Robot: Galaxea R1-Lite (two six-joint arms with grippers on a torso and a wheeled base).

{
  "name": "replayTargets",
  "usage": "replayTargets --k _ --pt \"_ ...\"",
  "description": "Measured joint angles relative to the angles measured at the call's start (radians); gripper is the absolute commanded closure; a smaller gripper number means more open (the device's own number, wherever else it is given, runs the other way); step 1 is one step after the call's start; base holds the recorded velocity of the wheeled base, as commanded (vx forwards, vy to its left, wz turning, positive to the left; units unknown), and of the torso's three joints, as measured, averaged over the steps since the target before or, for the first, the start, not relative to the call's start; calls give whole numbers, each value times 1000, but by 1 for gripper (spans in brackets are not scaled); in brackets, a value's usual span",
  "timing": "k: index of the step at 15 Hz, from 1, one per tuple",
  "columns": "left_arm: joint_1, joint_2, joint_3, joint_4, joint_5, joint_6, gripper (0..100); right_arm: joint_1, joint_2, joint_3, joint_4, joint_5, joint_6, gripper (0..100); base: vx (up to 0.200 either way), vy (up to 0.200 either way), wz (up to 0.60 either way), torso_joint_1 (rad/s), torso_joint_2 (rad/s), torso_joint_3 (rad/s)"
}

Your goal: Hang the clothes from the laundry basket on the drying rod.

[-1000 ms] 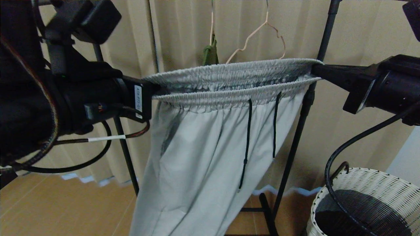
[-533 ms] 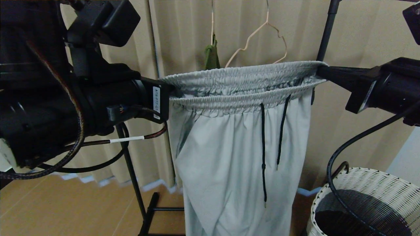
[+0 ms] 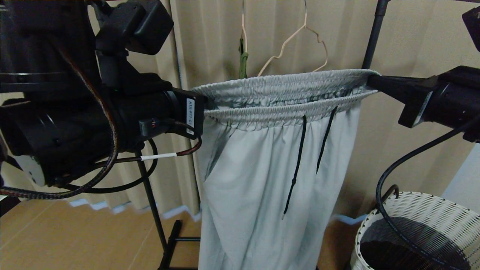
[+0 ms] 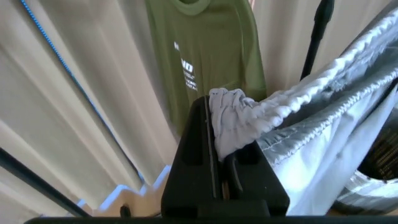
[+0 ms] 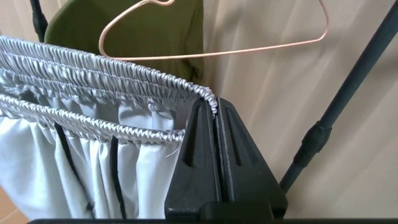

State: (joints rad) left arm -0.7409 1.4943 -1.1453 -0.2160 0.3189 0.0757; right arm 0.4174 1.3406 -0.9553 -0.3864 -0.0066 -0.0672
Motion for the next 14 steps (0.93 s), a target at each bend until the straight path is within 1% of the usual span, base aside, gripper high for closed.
replayTargets --k 4,6,9,10,12,14 --pt "3 34 -58 0 0 -2 100 0 -23 28 19 -6 -1 100 0 0 0 0 0 0" --pt "11 69 -98 0 1 4 100 0 -57 38 51 -3 1 100 0 0 0 0 0 0" --pt "23 123 -155 0 4 6 100 9 -124 62 112 3 29 100 0 0 0 0 0 0" --pt "26 140 -174 1 4 6 100 20 -149 75 129 17 35 100 0 0 0 0 0 0" --pt "27 169 -210 0 5 6 100 38 -199 104 140 110 38 100 0 0 0 0 0 0" --pt "27 187 -225 0 6 4 100 43 -236 140 139 226 38 100 0 0 0 0 0 0"
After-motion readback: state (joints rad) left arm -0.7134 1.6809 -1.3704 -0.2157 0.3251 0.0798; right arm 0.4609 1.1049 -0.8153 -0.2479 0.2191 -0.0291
